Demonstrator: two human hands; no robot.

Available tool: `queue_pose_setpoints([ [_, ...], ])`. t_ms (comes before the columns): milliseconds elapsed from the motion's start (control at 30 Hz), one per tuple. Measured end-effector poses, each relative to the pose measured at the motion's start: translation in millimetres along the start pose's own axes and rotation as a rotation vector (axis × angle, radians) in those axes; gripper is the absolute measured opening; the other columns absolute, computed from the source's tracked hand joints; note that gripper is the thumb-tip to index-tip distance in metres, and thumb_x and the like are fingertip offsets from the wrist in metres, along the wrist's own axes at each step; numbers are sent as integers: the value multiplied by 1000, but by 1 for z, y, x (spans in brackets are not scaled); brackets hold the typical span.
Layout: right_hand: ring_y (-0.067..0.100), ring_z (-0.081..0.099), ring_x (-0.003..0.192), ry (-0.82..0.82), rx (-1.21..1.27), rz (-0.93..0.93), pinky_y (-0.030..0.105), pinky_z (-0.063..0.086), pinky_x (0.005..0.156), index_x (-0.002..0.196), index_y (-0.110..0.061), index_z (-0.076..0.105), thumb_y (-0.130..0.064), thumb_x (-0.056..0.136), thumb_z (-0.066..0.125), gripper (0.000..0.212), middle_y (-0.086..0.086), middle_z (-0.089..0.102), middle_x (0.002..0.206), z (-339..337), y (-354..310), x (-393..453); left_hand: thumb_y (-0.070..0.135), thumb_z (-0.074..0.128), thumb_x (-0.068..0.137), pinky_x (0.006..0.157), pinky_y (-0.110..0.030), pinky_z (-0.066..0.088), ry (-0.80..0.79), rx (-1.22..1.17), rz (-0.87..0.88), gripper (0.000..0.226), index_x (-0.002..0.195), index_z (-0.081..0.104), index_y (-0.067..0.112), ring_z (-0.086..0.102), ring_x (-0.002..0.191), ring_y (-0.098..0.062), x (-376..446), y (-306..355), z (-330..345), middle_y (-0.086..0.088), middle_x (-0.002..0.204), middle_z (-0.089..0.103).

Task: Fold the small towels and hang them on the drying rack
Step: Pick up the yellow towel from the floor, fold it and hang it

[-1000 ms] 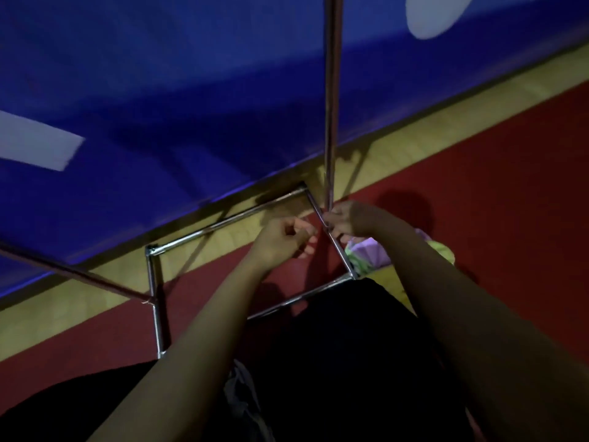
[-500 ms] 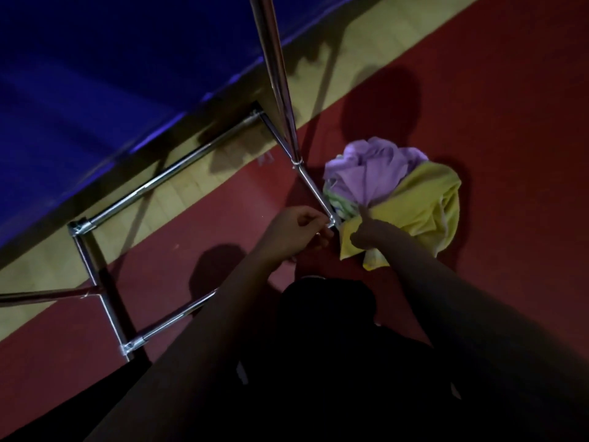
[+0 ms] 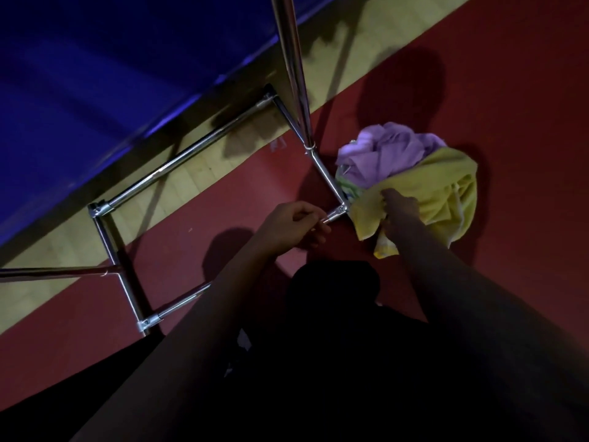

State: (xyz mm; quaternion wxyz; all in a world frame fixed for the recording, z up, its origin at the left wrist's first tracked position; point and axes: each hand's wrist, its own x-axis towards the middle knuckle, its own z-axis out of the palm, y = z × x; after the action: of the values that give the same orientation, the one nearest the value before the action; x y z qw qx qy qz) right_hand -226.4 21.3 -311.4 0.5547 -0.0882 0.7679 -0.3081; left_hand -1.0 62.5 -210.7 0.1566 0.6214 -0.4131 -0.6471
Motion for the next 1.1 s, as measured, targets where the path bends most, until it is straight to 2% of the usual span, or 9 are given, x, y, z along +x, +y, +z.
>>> queue_pose_setpoints([
  [133,14,63,58,-46,159,-242,29,51,60,72,-13,75,-21,87,75,17,-4,67,57,16,-48,-85,2,59,102,68,-36,60,98,17,25,20,121,60,10,69,80,-20,-9,21,-11,-9,103,72],
  [267,5,68,80,-387,178,-409,22,54,79,100,-11,78,-16,97,65,15,-6,74,79,17,-95,-178,2,79,88,76,-28,59,124,160,151,74,146,39,25,64,97,-12,-21,50,-24,10,119,59],
  [433,22,69,116,-877,149,-473,40,50,106,104,-9,74,-10,103,53,21,1,77,110,-10,-147,-292,41,87,82,102,-29,54,99,266,285,73,144,54,19,63,124,-7,-75,102,-46,0,140,64],
  [533,16,72,104,-1027,25,-543,34,55,101,108,-11,76,-10,103,53,23,3,78,100,-25,-172,-346,41,79,90,88,-7,47,160,270,343,73,138,56,-8,61,96,16,-126,113,-77,-11,133,62],
  [600,12,67,93,-1106,-34,-617,29,56,97,111,-16,76,-8,102,53,26,1,70,90,-28,-185,-374,66,79,79,87,-21,54,218,288,345,90,126,64,-9,58,95,2,-160,115,-97,-26,121,67],
  [667,15,63,100,-1068,-76,-751,29,55,95,124,-22,70,0,99,54,36,4,63,104,-19,-193,-392,39,82,89,95,-47,58,178,185,331,54,123,67,0,66,102,-8,-194,123,-101,-23,121,70],
  [800,19,57,125,-698,-526,-1057,34,52,101,158,-25,30,-24,95,70,74,11,44,151,29,-190,-389,13,61,101,90,-33,62,164,-238,370,18,117,69,13,76,105,-21,-268,148,-95,-7,111,79],
  [933,16,71,75,-881,-909,-610,31,60,65,138,-28,59,-93,81,28,92,5,72,118,63,-150,-405,29,56,105,87,-32,61,298,-439,355,30,124,68,9,76,104,-20,-304,154,-115,-8,111,79],
  [1100,11,72,108,-1241,-626,-379,35,61,87,133,-28,59,-76,88,28,72,-2,74,121,72,-136,-434,34,40,113,85,-34,62,379,-448,367,39,113,70,10,75,104,-21,-311,153,-142,-8,108,79],
])
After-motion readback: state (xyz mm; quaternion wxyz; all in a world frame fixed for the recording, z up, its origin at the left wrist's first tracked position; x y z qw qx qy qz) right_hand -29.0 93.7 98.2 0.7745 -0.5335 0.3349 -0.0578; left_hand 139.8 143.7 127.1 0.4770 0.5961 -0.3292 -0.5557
